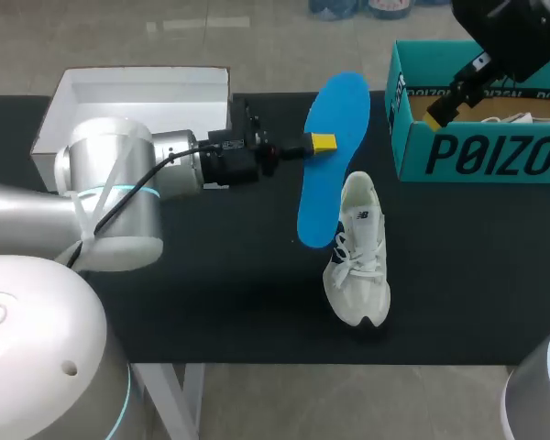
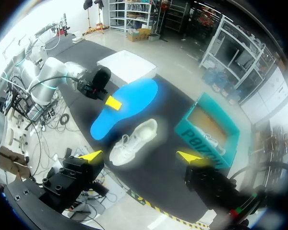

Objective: Take the shoe out of the shoebox, open the shoe tongue, remove and reinsert the insole, then place the shoe into the shoebox

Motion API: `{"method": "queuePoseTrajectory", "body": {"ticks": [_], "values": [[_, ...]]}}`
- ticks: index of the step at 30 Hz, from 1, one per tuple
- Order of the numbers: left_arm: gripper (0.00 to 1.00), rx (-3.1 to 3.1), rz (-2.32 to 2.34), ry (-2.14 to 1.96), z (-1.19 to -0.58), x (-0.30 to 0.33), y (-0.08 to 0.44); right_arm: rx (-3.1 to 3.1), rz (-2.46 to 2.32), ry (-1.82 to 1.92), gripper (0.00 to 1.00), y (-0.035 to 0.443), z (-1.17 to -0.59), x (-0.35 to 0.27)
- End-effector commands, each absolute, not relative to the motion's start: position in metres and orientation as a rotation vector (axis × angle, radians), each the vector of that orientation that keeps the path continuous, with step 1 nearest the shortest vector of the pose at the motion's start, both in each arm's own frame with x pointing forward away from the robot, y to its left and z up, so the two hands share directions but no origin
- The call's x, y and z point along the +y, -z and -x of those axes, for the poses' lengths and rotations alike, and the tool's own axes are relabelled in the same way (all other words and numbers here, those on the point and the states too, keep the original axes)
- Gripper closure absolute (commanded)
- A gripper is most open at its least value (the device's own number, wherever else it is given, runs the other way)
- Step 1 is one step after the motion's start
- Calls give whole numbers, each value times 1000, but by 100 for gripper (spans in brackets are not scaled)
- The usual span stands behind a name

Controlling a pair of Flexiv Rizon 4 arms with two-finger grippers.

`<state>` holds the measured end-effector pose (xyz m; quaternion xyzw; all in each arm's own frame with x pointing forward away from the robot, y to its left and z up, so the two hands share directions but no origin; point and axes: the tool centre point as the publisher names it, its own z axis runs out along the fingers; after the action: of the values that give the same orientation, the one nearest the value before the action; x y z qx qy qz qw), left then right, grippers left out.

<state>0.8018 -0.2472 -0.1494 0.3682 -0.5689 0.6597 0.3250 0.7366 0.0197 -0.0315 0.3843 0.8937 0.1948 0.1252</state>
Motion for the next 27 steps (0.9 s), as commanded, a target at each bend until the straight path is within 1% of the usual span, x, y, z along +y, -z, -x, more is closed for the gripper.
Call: {"method": "queuePoseTrajectory", "body": {"ticks": [1, 19, 21, 23, 24, 27], "values": [[100, -1665, -758, -1991, -798, -248, 151, 2608, -1121, -562, 0, 31, -739, 21], [100, -1665, -758, -1991, -798, -248, 151, 2608, -1121, -562, 0, 31, -739, 21], [100, -1879, -531, -2152, -800, -237, 135, 2608, -1121, -562, 0, 31, -739, 21], [100, -1968, -308, -2332, -796, -225, 126, 2608, -1121, -562, 0, 31, -739, 21], [100, -2036, -210, -2355, -794, -221, 124, 2608, -1121, -562, 0, 31, -739, 21], [100, -2029, -47, -2526, -793, -206, 116, 2608, -1121, -562, 0, 31, -739, 21]]}}
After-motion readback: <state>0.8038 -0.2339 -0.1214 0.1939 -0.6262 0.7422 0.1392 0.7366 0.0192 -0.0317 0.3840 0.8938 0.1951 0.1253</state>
